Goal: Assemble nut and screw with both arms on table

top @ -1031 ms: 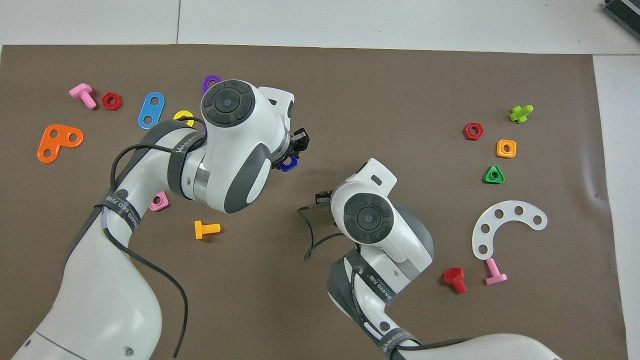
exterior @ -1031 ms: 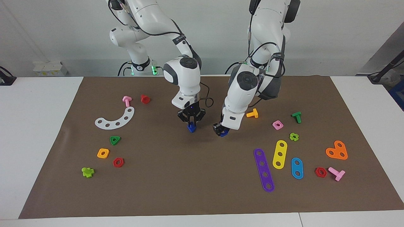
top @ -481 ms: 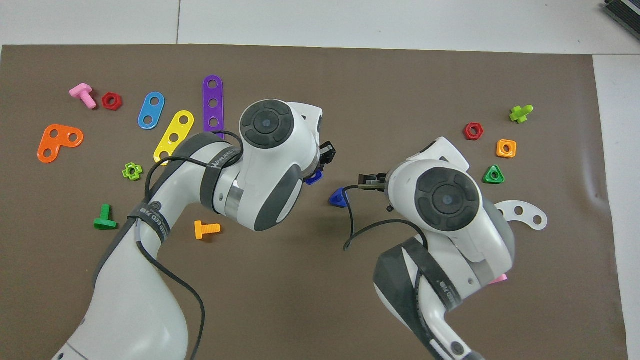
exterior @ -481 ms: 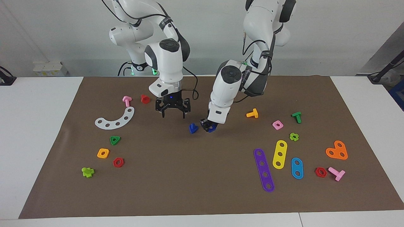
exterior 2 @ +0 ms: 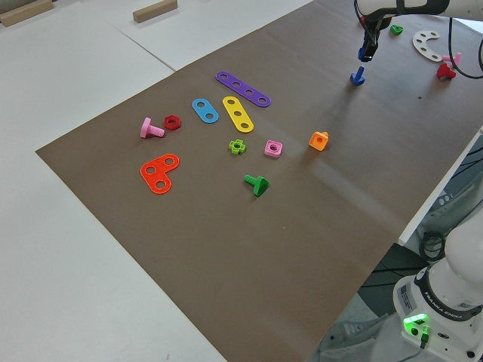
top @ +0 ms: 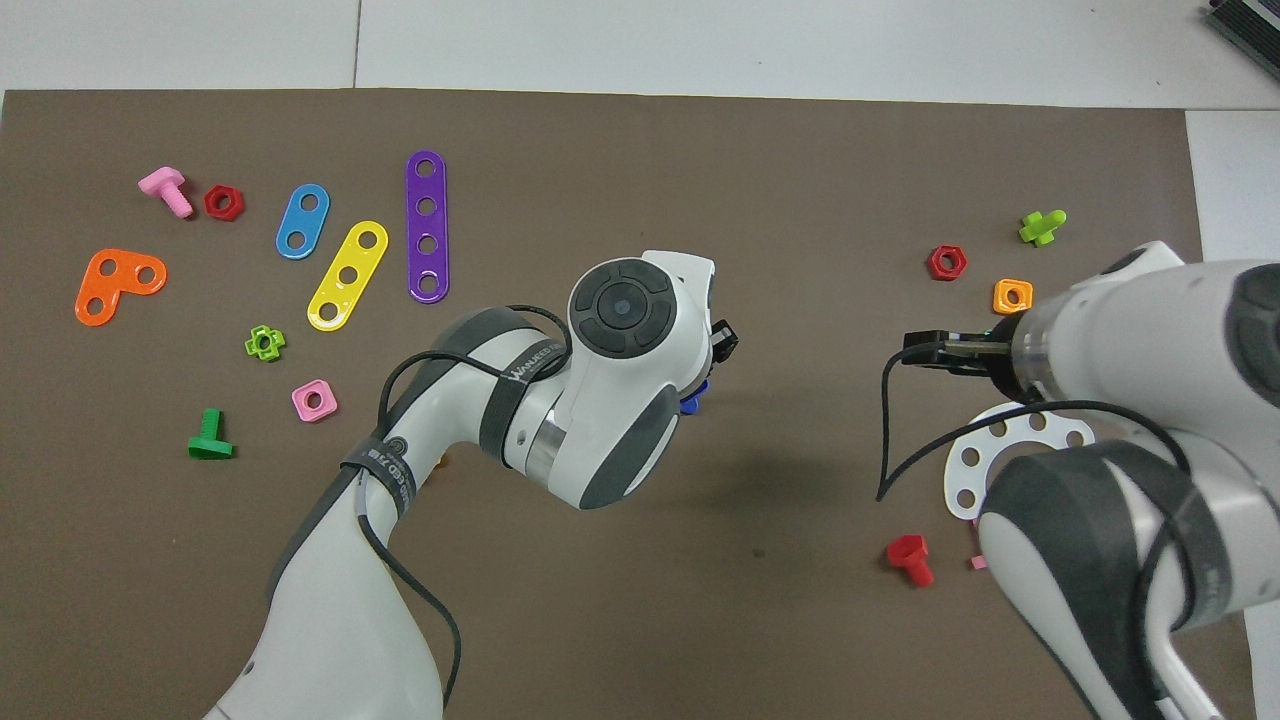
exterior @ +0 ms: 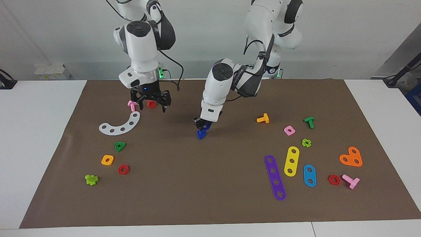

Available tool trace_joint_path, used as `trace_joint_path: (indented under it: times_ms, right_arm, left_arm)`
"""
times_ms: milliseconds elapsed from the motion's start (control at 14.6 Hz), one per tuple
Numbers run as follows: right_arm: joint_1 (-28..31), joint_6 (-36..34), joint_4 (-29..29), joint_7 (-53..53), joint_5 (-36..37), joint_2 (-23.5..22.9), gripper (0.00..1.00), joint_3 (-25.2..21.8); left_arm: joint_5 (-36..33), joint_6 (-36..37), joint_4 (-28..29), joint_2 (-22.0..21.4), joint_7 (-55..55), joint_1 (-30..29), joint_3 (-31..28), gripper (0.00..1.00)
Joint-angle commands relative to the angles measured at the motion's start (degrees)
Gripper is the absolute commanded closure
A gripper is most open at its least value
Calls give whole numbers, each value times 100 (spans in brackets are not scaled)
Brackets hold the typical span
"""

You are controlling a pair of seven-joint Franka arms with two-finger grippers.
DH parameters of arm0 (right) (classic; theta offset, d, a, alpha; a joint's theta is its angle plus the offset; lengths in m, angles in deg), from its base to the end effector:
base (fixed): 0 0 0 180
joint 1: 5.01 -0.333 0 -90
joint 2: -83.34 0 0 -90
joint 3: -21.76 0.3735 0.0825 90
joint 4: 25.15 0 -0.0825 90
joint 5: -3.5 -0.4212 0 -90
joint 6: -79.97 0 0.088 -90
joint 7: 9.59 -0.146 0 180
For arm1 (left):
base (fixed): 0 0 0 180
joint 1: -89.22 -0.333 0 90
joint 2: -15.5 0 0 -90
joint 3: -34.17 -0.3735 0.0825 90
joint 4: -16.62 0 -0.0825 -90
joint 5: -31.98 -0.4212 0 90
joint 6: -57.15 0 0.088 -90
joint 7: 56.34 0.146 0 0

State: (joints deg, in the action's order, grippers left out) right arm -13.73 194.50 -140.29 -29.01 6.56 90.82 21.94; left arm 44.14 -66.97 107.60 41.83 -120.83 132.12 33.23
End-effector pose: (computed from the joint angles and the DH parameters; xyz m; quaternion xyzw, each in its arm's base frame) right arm 0.5584 0.0823 0.5306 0.9945 -0.0819 0.0642 0.0097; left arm 0.5518 -0.5186 0.3780 0.9635 0.2460 -0.0346 0.0998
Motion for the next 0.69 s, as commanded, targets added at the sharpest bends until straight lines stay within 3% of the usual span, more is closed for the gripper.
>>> trace_joint_path:
  times_ms: [0, 275, 618]
  right_arm:
    - [449, -483, 543, 360, -314, -97, 0, 52]
    - [697, -1204, 1633, 588, -315, -458, 0, 52]
    - [723, -1539, 2127, 642, -306, -634, 0, 78]
  left_arm:
    - [120, -235, -64, 109, -37, 96, -100, 100]
    - [68, -359, 112, 188, -28, 96, -108, 100]
    - [41, -560, 419, 171, -2, 139, -108, 100]
